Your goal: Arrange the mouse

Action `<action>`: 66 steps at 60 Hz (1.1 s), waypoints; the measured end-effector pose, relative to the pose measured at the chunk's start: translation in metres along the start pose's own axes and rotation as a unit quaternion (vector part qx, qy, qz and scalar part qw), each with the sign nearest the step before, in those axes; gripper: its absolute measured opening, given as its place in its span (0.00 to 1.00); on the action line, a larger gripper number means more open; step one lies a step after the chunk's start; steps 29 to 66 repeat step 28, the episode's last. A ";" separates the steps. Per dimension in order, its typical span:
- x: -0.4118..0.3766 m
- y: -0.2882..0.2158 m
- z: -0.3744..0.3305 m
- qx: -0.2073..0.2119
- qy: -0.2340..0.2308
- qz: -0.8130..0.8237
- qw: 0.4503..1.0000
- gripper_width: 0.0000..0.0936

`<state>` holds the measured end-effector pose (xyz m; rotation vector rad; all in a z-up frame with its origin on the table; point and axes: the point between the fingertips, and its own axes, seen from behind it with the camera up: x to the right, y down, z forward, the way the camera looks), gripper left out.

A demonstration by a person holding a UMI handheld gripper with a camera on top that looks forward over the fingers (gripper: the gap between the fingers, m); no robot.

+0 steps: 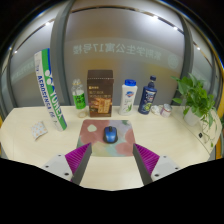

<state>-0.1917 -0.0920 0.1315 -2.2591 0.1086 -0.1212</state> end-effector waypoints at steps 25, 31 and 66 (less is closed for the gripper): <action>-0.005 0.019 -0.076 0.004 0.014 -0.006 1.000 0.91; -0.005 0.022 -0.078 0.000 0.015 -0.007 1.000 0.91; -0.005 0.022 -0.078 0.000 0.015 -0.007 1.000 0.91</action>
